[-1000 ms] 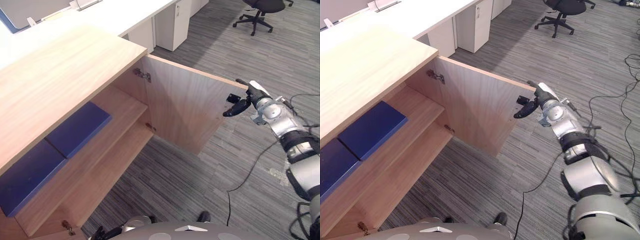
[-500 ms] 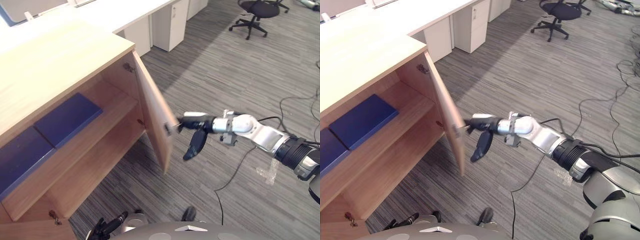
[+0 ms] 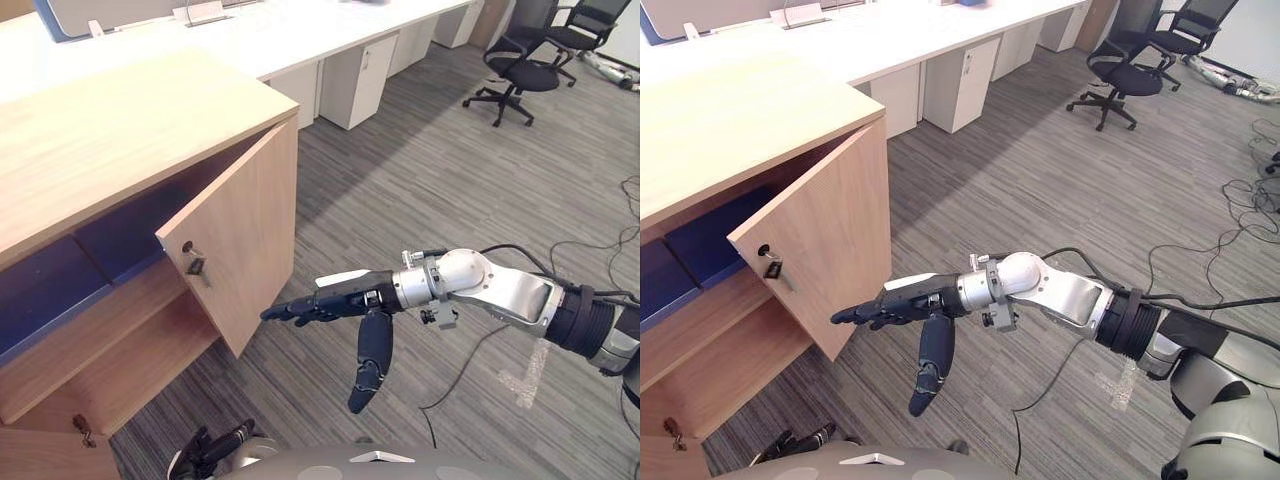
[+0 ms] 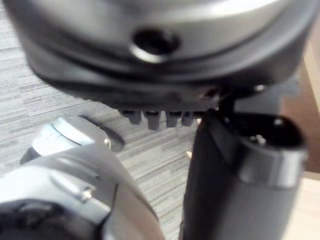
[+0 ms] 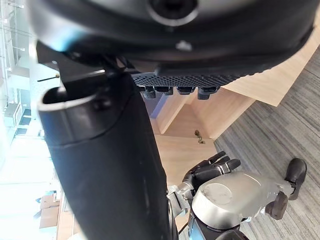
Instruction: Walk over to the cabinet, pick up the folder, carry it to the office cabinet, place the folder inside the office cabinet, then close the office cabinet door
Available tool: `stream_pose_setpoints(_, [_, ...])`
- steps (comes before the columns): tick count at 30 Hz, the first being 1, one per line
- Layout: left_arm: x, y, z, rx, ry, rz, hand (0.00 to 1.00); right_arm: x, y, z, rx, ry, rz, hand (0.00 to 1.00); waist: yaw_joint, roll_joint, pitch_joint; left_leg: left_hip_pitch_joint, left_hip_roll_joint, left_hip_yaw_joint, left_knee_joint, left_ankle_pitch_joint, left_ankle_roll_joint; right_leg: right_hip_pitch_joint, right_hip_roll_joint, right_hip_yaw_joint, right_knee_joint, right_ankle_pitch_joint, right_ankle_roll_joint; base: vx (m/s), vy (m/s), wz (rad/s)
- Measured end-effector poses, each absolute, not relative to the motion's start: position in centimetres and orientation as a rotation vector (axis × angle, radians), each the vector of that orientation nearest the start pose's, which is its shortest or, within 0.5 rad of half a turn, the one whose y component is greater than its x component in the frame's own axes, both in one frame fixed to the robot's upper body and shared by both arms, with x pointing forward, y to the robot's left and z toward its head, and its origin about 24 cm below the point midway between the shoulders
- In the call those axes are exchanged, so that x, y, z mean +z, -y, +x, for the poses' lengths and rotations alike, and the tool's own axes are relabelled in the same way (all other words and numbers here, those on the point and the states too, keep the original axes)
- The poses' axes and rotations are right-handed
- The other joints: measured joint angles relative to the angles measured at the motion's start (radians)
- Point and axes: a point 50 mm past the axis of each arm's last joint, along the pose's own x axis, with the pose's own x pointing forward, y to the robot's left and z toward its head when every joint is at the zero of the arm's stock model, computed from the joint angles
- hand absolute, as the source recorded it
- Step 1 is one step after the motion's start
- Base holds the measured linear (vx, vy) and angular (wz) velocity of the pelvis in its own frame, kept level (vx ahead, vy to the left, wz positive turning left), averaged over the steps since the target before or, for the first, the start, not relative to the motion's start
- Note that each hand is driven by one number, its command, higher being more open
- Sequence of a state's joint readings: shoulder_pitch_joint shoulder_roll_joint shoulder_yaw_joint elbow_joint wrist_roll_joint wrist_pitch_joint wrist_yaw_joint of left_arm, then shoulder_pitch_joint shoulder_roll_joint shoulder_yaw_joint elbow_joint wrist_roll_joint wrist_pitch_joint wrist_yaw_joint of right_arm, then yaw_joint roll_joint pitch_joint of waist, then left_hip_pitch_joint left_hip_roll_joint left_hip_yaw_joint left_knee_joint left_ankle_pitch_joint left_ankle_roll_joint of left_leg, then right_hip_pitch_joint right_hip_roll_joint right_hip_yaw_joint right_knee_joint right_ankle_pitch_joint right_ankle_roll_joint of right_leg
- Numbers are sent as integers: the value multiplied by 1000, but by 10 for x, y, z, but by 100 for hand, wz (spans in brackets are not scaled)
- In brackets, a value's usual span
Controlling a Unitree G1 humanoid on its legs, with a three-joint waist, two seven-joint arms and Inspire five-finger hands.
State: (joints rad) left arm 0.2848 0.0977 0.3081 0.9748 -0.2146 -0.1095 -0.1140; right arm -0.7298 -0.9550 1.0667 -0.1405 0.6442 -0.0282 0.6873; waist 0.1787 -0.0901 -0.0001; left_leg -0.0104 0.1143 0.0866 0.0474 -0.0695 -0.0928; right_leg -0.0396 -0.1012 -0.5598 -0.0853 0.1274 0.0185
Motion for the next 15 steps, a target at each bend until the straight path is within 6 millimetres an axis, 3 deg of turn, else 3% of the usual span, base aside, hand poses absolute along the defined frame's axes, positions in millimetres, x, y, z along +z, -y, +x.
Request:
stream_pose_setpoints(4, [-160, -228, 25, 449, -1072, -279, 100, 85, 109, 240, 1486, -197, -433, 100, 8, 18, -12, -1, -1, 6, 0, 0, 0, -6, 0, 7, 0, 2, -1, 8, 24, -5])
stream_pose_setpoints(7, [-162, -224, 20, 438, -1104, -273, 100, 53, 127, 245, 1281, -250, -285, 100, 9, 40, -19, 2, -4, 9, -1, 0, 0, -7, 0, 11, 0, 3, -1, 14, 37, -3])
stream_pose_setpoints(11, [-165, -216, 17, 443, -1122, -296, 100, -10, 155, 242, 734, -322, -162, 100, -10, 73, -15, 3, -12, 5, -1, 0, 1, -5, -5, 11, 1, 3, 0, 8, 45, 1])
stream_pose_setpoints(12, [-166, -212, 13, 456, -1136, -310, 100, -34, 161, 231, 541, -372, -80, 100, -24, 88, -16, 3, -15, -3, -2, -2, 2, -3, -9, 6, 1, 2, 1, 11, 48, 8])
stream_pose_setpoints(14, [-167, -210, 11, 470, -1146, -317, 100, -54, 163, 218, 416, -434, -38, 100, -40, 98, -19, 4, -16, -9, -2, -3, 4, 2, -13, -1, 0, 0, 4, 19, 36, 13])
stream_pose_setpoints(15, [-168, -209, 10, 475, -1151, -319, 100, -75, 162, 203, 314, -521, 27, 100, -53, 106, -18, 7, -16, -18, -2, -3, 5, 11, -18, -13, 0, -2, 8, 32, 53, 16])
